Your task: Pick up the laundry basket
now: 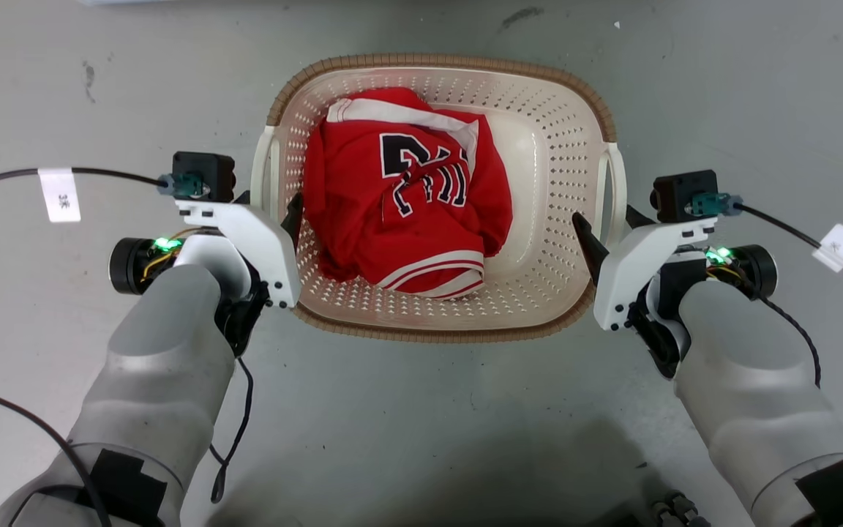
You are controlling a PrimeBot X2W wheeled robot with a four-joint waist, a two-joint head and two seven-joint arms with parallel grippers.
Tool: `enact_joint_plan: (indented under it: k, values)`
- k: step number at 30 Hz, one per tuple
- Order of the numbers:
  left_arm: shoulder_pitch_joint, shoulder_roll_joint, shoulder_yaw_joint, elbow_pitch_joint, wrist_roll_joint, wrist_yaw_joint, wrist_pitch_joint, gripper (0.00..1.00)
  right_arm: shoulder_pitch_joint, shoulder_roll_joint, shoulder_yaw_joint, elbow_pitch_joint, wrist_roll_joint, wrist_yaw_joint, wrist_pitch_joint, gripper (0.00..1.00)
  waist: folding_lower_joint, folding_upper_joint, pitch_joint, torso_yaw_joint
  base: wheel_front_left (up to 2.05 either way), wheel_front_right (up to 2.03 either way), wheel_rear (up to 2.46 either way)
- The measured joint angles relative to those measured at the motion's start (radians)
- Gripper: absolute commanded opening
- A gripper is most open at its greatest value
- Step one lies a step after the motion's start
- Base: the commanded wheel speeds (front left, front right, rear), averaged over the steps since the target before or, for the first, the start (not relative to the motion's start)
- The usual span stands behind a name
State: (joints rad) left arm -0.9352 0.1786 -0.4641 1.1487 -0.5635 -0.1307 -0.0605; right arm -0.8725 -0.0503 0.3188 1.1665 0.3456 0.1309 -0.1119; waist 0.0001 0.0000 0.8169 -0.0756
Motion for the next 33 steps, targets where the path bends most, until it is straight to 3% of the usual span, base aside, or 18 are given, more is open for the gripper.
enact_joint_plan:
  k: [1,2,3,4,20,28,33]
  values:
    - [-0.006,0.000,-0.006,0.004,-0.012,0.000,0.011,1.00,-0.007,0.000,0.009,0.006,0.015,0.000,0.008,0.49,0.0000,0.0000,0.004,0.000,0.00,0.00,0.00]
    - [-0.010,0.001,-0.012,0.006,-0.021,0.000,0.016,0.42,-0.013,0.000,0.018,0.011,0.028,0.000,0.014,0.22,0.0000,0.0000,0.007,0.000,0.00,0.00,0.00]
    - [-0.014,0.002,-0.021,0.008,-0.025,0.000,0.022,0.07,-0.016,0.000,0.031,0.015,0.044,0.000,0.029,0.00,0.0000,0.0000,0.009,0.001,0.00,0.00,0.00]
    - [-0.018,0.001,-0.027,0.009,-0.034,0.000,0.024,0.00,-0.016,-0.001,0.045,0.017,0.056,0.000,0.040,0.00,0.0000,0.0000,0.010,0.003,0.00,0.00,0.00]
    - [-0.006,-0.004,-0.142,0.011,-0.182,0.007,0.111,0.00,-0.024,-0.013,0.175,0.059,0.170,-0.003,0.067,0.00,-0.0001,0.0000,-0.042,0.018,0.00,0.00,0.00]
    - [0.040,-0.015,-0.196,0.026,-0.262,0.009,0.201,0.00,0.024,-0.028,0.247,0.053,0.256,-0.008,0.185,0.00,-0.0001,0.0000,-0.141,0.028,0.00,0.00,0.00]
    - [0.079,-0.023,-0.227,0.036,-0.322,0.009,0.297,0.00,0.065,-0.050,0.294,0.031,0.340,-0.008,0.320,0.00,-0.0001,0.0000,-0.245,0.037,0.00,0.00,0.00]
